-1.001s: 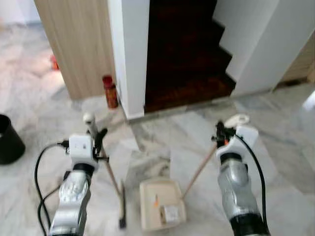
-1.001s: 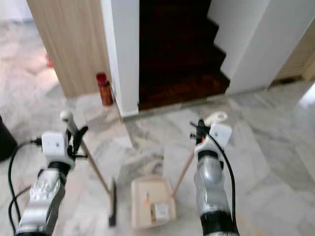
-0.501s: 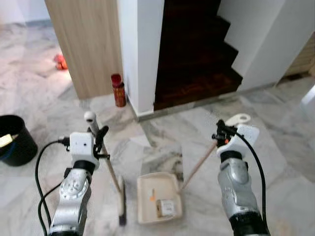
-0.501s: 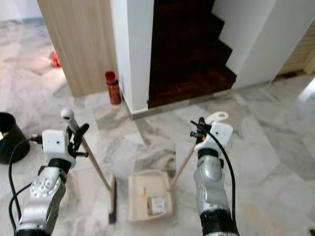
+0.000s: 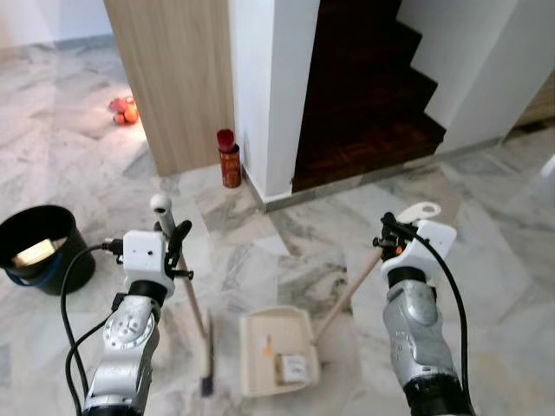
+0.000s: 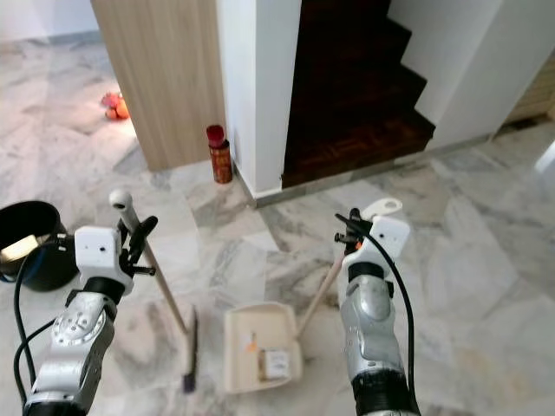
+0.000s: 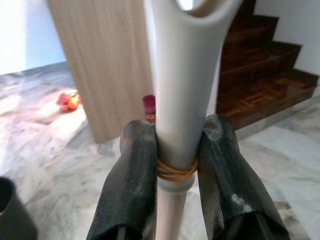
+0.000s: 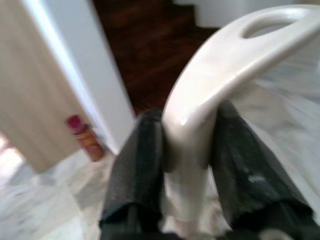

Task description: Sweep floor

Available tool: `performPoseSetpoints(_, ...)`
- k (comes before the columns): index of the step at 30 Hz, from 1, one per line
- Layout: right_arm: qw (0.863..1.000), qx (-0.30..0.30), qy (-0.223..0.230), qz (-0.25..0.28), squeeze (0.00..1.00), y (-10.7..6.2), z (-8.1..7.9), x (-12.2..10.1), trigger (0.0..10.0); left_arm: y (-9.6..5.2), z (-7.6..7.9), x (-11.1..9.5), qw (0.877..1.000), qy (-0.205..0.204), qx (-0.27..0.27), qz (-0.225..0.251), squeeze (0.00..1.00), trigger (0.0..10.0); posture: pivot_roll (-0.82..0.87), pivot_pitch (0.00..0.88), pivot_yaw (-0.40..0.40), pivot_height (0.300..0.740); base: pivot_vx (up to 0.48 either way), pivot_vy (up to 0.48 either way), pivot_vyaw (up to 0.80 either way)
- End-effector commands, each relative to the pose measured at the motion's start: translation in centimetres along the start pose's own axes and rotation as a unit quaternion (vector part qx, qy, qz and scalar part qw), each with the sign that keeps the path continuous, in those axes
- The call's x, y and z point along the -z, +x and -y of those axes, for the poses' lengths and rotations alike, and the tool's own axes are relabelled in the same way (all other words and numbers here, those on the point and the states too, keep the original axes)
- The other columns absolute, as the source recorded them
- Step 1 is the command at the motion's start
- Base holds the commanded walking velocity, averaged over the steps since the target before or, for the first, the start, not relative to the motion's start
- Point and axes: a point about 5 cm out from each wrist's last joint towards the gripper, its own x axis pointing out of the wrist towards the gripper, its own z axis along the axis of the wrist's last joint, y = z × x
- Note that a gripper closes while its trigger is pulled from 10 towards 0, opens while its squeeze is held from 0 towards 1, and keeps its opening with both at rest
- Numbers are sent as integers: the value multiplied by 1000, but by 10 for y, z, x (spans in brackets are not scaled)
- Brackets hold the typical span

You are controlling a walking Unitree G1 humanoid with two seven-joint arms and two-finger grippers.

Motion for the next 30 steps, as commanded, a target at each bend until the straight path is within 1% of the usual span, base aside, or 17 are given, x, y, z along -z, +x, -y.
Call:
performPoseSetpoints(1,1000,-7,2,30,0,6,-4,-14,10000,3,-2,-8,1000,4,0,17,0,10000,59,66,-39,740,0,375,0)
performPoseSetpoints(25,999,-15,-9,32,0,6,-7,-15,10000,2,-2,-9,1000,4,2,15,0,10000,61,69,-39,740,0,377,0)
performPoseSetpoints(30,999,-18,-7,33,0,6,-7,-15,10000,2,-1,-9,1000,4,3,16,0,10000,61,68,-39,740,0,375,394)
